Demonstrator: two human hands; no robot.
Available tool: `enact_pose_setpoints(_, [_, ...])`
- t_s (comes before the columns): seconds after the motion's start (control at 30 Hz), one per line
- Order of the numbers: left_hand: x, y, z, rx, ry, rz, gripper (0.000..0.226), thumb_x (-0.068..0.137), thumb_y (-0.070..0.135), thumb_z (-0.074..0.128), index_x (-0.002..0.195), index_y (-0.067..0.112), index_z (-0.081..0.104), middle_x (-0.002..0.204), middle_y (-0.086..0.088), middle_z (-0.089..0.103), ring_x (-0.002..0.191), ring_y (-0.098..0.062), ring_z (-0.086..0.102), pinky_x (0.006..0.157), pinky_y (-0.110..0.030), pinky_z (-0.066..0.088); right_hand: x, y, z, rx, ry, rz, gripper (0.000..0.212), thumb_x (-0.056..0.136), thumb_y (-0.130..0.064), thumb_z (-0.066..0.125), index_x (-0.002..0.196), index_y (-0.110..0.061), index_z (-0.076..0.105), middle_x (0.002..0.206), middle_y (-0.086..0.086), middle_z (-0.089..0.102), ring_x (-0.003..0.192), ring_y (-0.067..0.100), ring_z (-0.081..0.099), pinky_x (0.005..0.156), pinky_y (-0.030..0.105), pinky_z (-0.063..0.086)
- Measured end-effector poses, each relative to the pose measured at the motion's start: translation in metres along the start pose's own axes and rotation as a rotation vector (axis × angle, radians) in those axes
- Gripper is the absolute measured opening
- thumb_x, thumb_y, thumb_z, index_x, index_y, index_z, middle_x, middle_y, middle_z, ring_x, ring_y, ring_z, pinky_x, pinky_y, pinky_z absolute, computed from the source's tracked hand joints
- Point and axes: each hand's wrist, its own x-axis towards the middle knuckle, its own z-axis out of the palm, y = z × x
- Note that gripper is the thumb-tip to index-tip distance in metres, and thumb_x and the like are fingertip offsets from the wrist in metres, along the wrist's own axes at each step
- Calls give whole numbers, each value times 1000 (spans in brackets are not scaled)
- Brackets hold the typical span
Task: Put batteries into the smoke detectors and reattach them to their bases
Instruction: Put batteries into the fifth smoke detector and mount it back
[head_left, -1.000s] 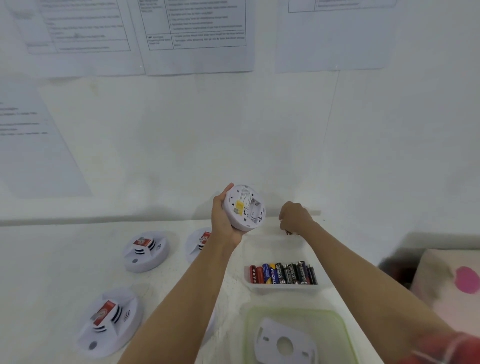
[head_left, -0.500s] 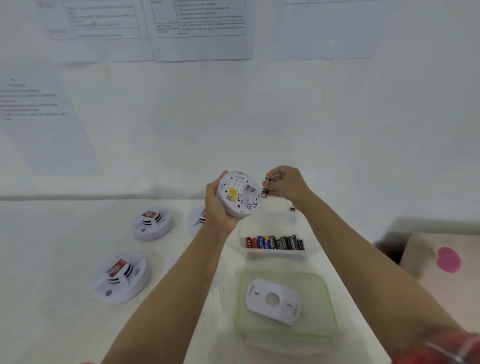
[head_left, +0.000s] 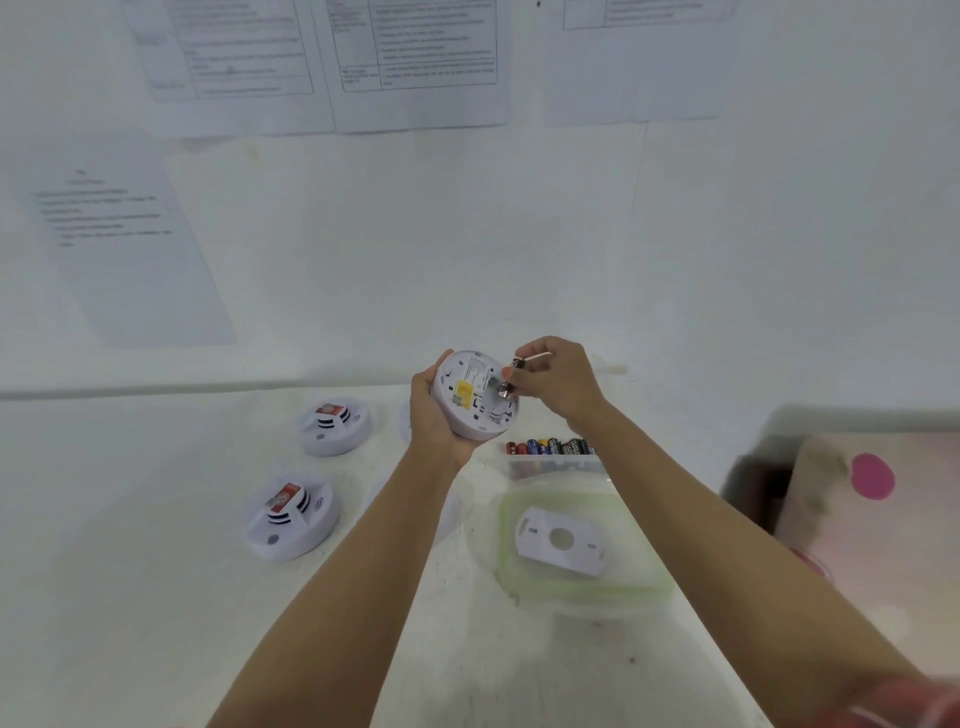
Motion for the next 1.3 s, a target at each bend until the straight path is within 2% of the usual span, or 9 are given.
enact_pose_setpoints(0.1, [-7, 1, -5, 6, 0, -47, 51, 91, 38, 36, 63, 14, 71, 80, -10, 60, 79, -24, 51, 99, -41, 33, -15, -2, 12, -6, -1, 37, 26, 71, -4, 78, 73, -16, 55, 64, 6, 62, 66, 27, 63, 80, 49, 55])
enact_pose_setpoints(0.2, [-12, 2, -13, 21, 16, -58, 39, 90, 38, 38, 75, 12, 62, 81, -10, 56, 73, -23, 49, 81, -36, 37, -29, -3, 26, -32, 0, 82, 26, 69, -4, 77, 70, -17, 55, 67, 5, 61, 74, 30, 64, 80, 51, 55])
enact_pose_setpoints(0.37, [-19, -3, -29, 69, 31, -72, 45, 91, 39, 37, 70, 12, 65, 79, -9, 57, 73, -23, 51, 77, -37, 39, -50, -2, 36, -70, 30, 122, 25, 71, -5, 75, 69, -17, 54, 78, 12, 64, 74, 29, 63, 61, 33, 51])
enact_pose_setpoints(0.5, [-22, -6, -34, 60, 43, -74, 43, 91, 40, 38, 72, 13, 65, 75, -9, 60, 73, -24, 52, 77, -37, 41, -57, -1, 36, -55, 49, 127, 24, 70, -7, 78, 67, -15, 55, 84, 22, 69, 83, 39, 69, 78, 48, 56])
enact_pose_setpoints(0.6, [-21, -6, -31, 73, 70, -58, 36, 90, 40, 39, 81, 14, 62, 82, -9, 58, 76, -24, 53, 81, -38, 40, -56, -4, 36, -104, 15, 130, 24, 69, -12, 80, 68, -16, 57, 91, 23, 70, 87, 34, 69, 81, 46, 56])
enact_pose_setpoints(0.77, [-19, -5, -24, 37, 20, -37, 42, 91, 39, 39, 72, 13, 67, 83, -10, 58, 75, -24, 53, 80, -39, 40, -51, -13, 31, -150, -45, 149, 24, 71, -14, 79, 88, -6, 65, 94, 17, 71, 81, 26, 68, 70, 37, 57])
enact_pose_setpoints(1.03, [-20, -7, -16, 32, -20, -5, 37, 92, 38, 35, 80, 14, 60, 81, -8, 56, 75, -22, 50, 77, -37, 38, -52, -16, 18, -26, -8, 175, 18, 67, -2, 79, 67, -7, 63, 78, 19, 68, 71, 31, 67, 80, 47, 56])
enact_pose_setpoints(1.17, [-18, -7, -14, 46, -5, -9, 38, 92, 40, 35, 81, 14, 61, 81, -7, 57, 75, -22, 50, 76, -36, 39, -54, -24, 17, -66, -127, 236, 11, 66, 2, 79, 69, 5, 69, 88, 33, 68, 70, 33, 63, 87, 48, 54])
enact_pose_setpoints(1.3, [-18, -10, -12, 42, -7, -10, 37, 91, 41, 36, 83, 15, 61, 82, -7, 57, 77, -22, 51, 77, -36, 40, -50, -22, 19, -97, -87, 211, 16, 67, 0, 79, 76, 9, 69, 82, 27, 68, 61, 29, 62, 84, 50, 55])
